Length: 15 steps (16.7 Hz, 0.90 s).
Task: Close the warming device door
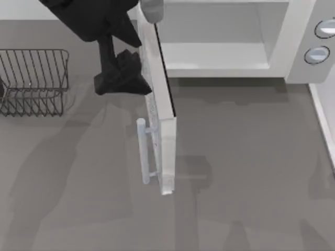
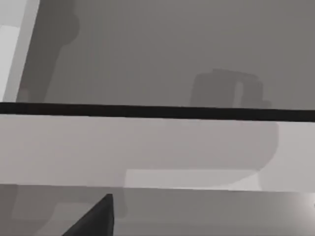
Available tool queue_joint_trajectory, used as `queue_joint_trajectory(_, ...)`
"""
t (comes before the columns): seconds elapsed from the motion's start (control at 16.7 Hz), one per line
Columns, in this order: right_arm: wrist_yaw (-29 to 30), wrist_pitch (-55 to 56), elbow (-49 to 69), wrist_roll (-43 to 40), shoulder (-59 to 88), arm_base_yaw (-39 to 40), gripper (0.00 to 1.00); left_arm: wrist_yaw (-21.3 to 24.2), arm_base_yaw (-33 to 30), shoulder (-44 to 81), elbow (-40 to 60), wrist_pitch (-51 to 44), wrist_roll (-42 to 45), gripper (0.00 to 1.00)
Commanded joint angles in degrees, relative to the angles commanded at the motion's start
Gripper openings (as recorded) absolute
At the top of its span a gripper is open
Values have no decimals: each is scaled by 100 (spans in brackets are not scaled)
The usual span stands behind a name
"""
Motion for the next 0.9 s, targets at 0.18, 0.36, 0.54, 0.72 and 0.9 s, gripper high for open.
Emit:
queue_joint_trajectory(0.18, 0, 0, 0, 0, 0, 0, 100, -57, -178, -12, -569, 624, -184, 100)
queue_joint_trajectory(0.36, 0, 0, 0, 0, 0, 0, 100, -71, -220, -15, -686, 742, -227, 100)
queue_joint_trajectory(0.54, 0, 0, 0, 0, 0, 0, 100, -71, -220, -15, -686, 742, -227, 92)
queue_joint_trajectory(0.72, 0, 0, 0, 0, 0, 0, 100, -71, -220, -15, -686, 742, -227, 70)
queue_joint_trajectory(0.9, 0, 0, 0, 0, 0, 0, 100, -71, -220, -15, -686, 742, -227, 47)
